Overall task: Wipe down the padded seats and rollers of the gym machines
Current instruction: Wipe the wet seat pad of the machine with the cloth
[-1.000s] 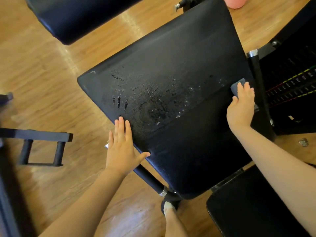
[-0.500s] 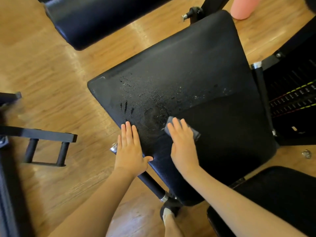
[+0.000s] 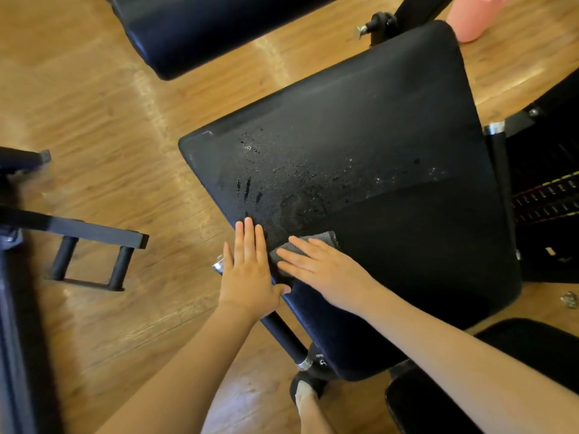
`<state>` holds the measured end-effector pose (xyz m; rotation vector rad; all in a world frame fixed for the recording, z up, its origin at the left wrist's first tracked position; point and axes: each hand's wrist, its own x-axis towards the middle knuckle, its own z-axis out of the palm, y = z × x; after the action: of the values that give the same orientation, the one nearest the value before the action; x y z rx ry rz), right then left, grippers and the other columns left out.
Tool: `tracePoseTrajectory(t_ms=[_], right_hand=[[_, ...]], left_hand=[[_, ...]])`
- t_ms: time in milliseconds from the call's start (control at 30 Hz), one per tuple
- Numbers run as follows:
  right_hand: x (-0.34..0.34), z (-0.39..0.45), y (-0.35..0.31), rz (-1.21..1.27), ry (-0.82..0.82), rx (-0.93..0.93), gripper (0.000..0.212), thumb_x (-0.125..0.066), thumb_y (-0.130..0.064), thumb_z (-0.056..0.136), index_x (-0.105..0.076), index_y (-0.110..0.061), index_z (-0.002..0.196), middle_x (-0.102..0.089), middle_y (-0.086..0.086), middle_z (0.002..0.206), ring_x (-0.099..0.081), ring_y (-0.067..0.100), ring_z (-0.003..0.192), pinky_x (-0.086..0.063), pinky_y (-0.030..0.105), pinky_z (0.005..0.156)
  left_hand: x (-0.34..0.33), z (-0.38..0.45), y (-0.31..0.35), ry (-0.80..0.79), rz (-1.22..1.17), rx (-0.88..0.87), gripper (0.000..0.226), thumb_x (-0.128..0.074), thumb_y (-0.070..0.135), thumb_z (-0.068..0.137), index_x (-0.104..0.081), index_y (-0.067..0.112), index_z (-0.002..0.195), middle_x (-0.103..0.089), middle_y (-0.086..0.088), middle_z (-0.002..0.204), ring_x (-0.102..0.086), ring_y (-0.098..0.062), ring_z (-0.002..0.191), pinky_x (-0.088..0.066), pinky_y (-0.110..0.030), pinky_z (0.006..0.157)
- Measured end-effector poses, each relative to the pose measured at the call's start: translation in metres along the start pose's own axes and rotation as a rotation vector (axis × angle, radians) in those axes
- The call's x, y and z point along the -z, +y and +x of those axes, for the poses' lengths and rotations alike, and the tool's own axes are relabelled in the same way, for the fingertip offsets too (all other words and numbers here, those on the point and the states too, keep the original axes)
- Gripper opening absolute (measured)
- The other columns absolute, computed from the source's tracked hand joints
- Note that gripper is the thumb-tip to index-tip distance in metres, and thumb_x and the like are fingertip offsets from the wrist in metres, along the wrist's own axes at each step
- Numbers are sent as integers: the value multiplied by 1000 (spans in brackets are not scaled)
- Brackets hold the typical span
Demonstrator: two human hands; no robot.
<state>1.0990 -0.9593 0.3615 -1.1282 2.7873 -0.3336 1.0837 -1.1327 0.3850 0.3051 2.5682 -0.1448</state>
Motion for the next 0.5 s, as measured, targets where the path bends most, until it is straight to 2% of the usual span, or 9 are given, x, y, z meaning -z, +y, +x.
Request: tracePoseTrajectory(t_ms=[100,133,200,300,400,500], right_hand=[[8,-21,34,-72,45,-26,55,-44,3,71,-60,-13,122,-55,5,132,-48,30,124,-44,39,96],[11,-30,47,-105,51,-60,57,-43,5,71,-60,-14,122,-55,4,132,-48,29,125,-43,37,96],[15,-46,72,-125,22,-149,67,-58,14,64,-58,-14,125,-52,4,135,-41,28,128,-39,36,100],[26,-66,100,-118,-13,-391,77,-68,20,62,-53,-13,130,-47,6,140,-39,31,131,-33,41,102],[35,-91,126,-25,87,-697,70,-55,24,73,-47,-7,134,-40,10,144,-30,33,136,-32,47,106],[41,-113,154,52,189,-899,64,-44,26,78,-44,-3,136,-36,14,146,-25,35,138,-32,49,107]], left_hand=[[3,0,4,-43,28,26,117,-47,69,82,38,2,127,41,-17,144,34,-33,135,4,-52,114],[3,1,6,-57,38,32,117,-47,69,82,39,2,126,39,-18,146,34,-34,136,4,-54,113],[4,1,7,-73,50,39,117,-46,69,83,40,1,125,38,-19,146,34,-35,135,4,-56,112],[3,2,7,-75,50,41,117,-45,70,82,40,1,125,39,-18,146,33,-35,136,1,-57,112],[4,1,7,-87,44,47,117,-45,70,82,40,1,124,44,-17,141,33,-35,136,-1,-58,112],[6,1,9,-109,37,59,116,-46,68,83,40,1,124,39,-18,146,34,-35,135,-2,-59,112]])
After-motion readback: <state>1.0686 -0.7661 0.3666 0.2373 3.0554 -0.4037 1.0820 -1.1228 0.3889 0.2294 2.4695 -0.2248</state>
